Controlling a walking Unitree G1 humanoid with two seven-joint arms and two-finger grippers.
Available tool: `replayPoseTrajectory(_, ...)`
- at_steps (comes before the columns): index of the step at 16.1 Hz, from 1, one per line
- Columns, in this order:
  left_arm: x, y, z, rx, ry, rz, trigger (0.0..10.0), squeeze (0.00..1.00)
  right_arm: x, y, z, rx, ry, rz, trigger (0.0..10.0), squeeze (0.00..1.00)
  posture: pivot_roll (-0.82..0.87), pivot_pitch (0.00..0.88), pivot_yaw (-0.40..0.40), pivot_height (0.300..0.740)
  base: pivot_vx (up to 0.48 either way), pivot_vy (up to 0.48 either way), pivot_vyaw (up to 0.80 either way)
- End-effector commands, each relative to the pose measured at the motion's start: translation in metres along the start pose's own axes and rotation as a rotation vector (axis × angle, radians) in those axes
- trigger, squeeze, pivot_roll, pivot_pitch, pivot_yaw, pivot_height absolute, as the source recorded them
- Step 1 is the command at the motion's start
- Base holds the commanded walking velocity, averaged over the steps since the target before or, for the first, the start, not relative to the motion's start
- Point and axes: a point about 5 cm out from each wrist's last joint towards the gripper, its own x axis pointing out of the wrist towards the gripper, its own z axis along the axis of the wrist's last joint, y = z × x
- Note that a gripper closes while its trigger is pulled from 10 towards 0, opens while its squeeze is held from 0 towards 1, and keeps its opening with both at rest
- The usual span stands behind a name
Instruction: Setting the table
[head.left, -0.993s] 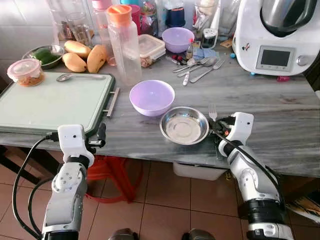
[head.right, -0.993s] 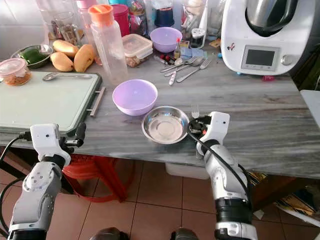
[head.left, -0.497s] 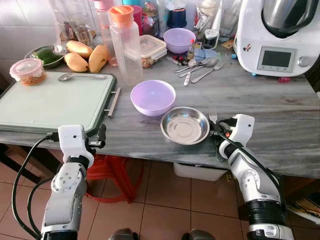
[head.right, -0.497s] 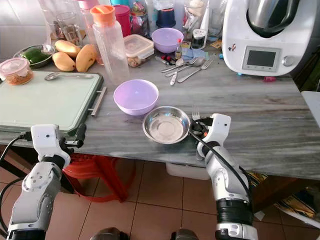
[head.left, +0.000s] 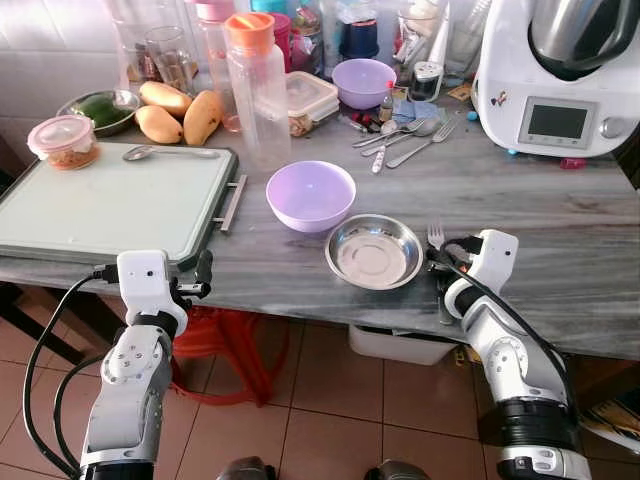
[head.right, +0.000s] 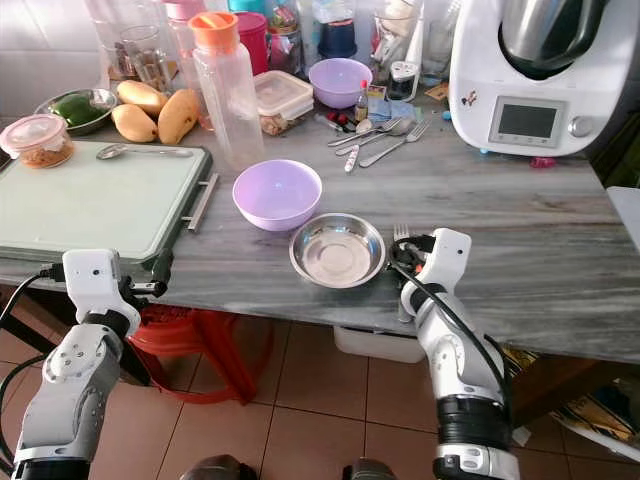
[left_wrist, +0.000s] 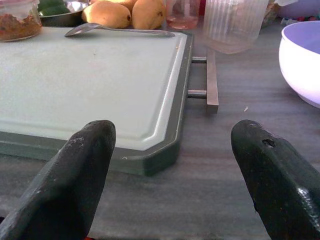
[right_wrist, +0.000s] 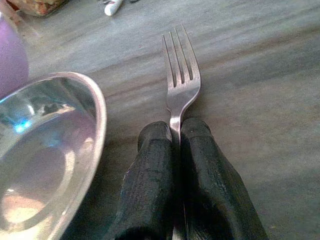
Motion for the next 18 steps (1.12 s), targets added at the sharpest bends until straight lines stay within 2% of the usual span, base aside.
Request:
replayPoseTrajectory(1,0.001,0.0,0.003,0.016,0.0,-0.003,10.0,0.0,-0.003,-0.015,-0.02,0.029,0.087,-0.069,10.0,0.0,0.01,0.012,0.066,0.74,0.0,0.0,0.0)
replayPoseTrajectory(2,0.001,0.0,0.003,0.015,0.001,-0.004,10.0,0.0,-0.004,-0.015,-0.021,0.036,0.093,-0.07,10.0,0.31,0.01,0.013,0.067,0.74,0.0,0.0,0.0)
replayPoseTrajectory(3,0.001,0.0,0.003,0.016,0.003,-0.005,10.0,0.0,-0.005,-0.015,-0.02,0.046,0.089,-0.064,10.0,0.99,0.01,0.014,0.068,0.74,0.0,0.0,0.0)
replayPoseTrajectory(10,0.002,0.0,0.002,0.018,0.012,-0.005,10.0,0.0,-0.003,-0.014,-0.016,0.029,0.078,-0.046,10.0,1.0,0.01,0.013,0.07,0.74,0.0,0.0,0.0)
replayPoseTrajectory(14,0.002,-0.001,0.002,0.017,0.013,-0.004,10.0,0.0,-0.007,-0.013,-0.004,-0.033,0.031,-0.034,10.0,1.0,0.01,0.013,0.068,0.74,0.0,0.0,0.0)
replayPoseTrajectory(18,0.003,-0.001,0.002,0.015,0.012,-0.006,10.0,0.0,-0.01,-0.012,-0.002,-0.057,0.017,-0.032,10.0,1.0,0.01,0.011,0.068,0.74,0.0,0.0,0.0)
